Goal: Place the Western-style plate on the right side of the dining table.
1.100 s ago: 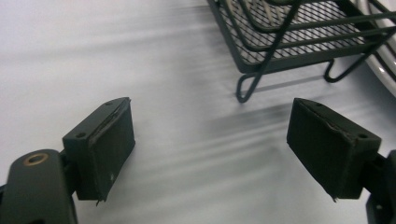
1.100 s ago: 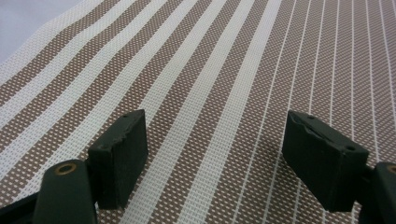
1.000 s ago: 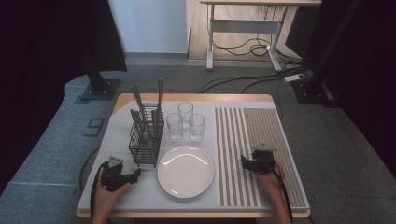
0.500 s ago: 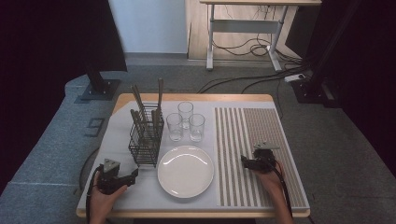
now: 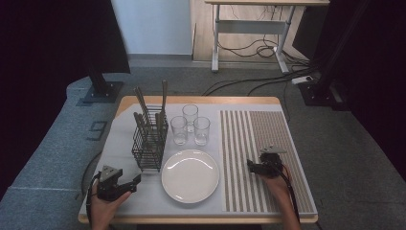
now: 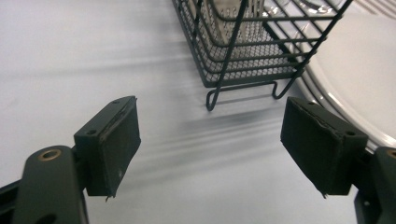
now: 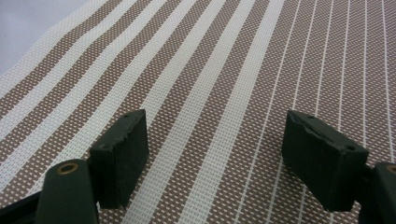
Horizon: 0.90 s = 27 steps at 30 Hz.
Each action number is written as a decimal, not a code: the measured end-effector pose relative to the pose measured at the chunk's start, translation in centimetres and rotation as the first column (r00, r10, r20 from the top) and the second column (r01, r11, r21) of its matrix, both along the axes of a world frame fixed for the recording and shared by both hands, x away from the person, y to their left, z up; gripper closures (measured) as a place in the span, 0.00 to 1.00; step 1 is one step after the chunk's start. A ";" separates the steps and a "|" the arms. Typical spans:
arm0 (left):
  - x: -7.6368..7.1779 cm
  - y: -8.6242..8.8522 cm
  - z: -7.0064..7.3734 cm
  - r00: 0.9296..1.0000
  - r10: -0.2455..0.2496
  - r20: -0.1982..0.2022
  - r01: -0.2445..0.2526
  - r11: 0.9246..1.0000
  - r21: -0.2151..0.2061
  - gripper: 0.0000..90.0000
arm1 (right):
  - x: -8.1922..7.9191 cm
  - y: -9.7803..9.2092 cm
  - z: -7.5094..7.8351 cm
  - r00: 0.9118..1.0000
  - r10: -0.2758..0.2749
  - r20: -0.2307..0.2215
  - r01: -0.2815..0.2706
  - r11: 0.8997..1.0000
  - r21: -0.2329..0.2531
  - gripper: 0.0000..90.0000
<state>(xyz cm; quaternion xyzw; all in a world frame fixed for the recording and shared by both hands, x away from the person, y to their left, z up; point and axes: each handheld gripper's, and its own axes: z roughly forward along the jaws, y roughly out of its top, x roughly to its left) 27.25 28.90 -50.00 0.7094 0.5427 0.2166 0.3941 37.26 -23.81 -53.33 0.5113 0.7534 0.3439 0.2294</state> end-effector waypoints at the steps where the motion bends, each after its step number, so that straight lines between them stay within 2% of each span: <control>1: 0.0 0.0 0.0 1.000 0.000 0.000 0.000 1.000 0.000 0.22 | 0.0 0.0 0.0 1.000 0.000 0.000 0.000 1.000 0.000 0.25; 7: -0.4 -0.6 0.4 1.000 -0.013 0.003 0.013 1.000 -0.014 0.22 | 0.0 0.0 0.0 1.000 -0.007 0.000 0.007 1.000 -0.003 0.23; 11: -0.3 -1.1 0.6 0.999 -0.033 -0.013 0.032 0.999 -0.010 0.23 | 0.0 0.0 0.0 1.000 -0.012 0.000 0.012 1.000 -0.006 0.22; 12: -0.4 -1.4 0.7 0.999 -0.033 0.002 0.033 0.999 -0.009 0.24 | 0.0 0.0 0.0 1.000 -0.012 0.001 0.012 1.000 -0.007 0.22; 15: -0.6 -1.6 1.1 0.999 -0.044 0.012 0.044 0.999 -0.015 0.24 | -0.1 0.1 0.0 1.000 -0.013 0.009 0.013 1.000 -0.018 0.22; 21: -1.0 -2.2 1.7 0.999 -0.051 0.014 0.051 0.999 -0.010 0.24 | -0.1 0.2 0.0 1.000 -0.014 0.012 0.014 1.000 -0.021 0.22; 24: -1.3 -2.4 2.1 0.998 -0.044 0.046 0.044 0.999 -0.016 0.26 | -0.1 0.1 0.0 1.000 -0.009 0.010 0.010 1.000 -0.017 0.23; 27: -1.5 -2.8 2.4 0.997 -0.048 0.060 0.049 0.999 -0.022 0.27 | -0.1 0.1 0.0 1.000 -0.009 0.009 0.009 1.000 -0.016 0.23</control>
